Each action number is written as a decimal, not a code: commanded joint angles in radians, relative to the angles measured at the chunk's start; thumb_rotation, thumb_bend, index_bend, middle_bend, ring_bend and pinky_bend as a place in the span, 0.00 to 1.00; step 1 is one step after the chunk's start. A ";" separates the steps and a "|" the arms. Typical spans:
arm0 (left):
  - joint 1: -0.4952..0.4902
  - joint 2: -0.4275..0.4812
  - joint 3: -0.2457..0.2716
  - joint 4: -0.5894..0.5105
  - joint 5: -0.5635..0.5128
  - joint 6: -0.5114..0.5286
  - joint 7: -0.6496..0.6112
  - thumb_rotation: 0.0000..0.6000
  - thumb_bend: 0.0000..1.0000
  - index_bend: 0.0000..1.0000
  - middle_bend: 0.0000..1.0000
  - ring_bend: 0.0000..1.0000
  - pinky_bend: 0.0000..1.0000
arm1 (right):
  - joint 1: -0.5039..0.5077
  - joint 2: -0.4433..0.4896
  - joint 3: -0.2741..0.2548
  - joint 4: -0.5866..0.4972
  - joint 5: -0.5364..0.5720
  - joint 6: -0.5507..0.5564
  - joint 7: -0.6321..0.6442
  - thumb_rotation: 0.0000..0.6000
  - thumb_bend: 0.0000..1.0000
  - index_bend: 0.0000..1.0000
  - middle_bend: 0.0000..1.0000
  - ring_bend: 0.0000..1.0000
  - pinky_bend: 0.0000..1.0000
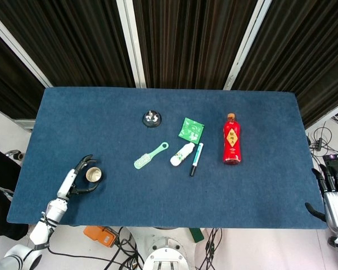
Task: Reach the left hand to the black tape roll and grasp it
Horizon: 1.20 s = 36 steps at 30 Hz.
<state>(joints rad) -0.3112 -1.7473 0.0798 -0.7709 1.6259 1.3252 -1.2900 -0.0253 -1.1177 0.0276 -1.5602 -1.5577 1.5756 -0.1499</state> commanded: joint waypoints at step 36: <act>-0.077 0.026 -0.040 -0.038 0.027 0.070 0.048 1.00 0.51 0.22 0.38 0.15 0.17 | -0.001 0.002 0.001 -0.003 0.001 -0.001 0.014 1.00 0.29 0.18 0.12 0.11 0.25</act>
<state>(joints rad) -0.3551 -1.7674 0.0608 -0.7474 1.6404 1.3737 -1.2859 -0.0259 -1.1159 0.0282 -1.5629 -1.5562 1.5741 -0.1355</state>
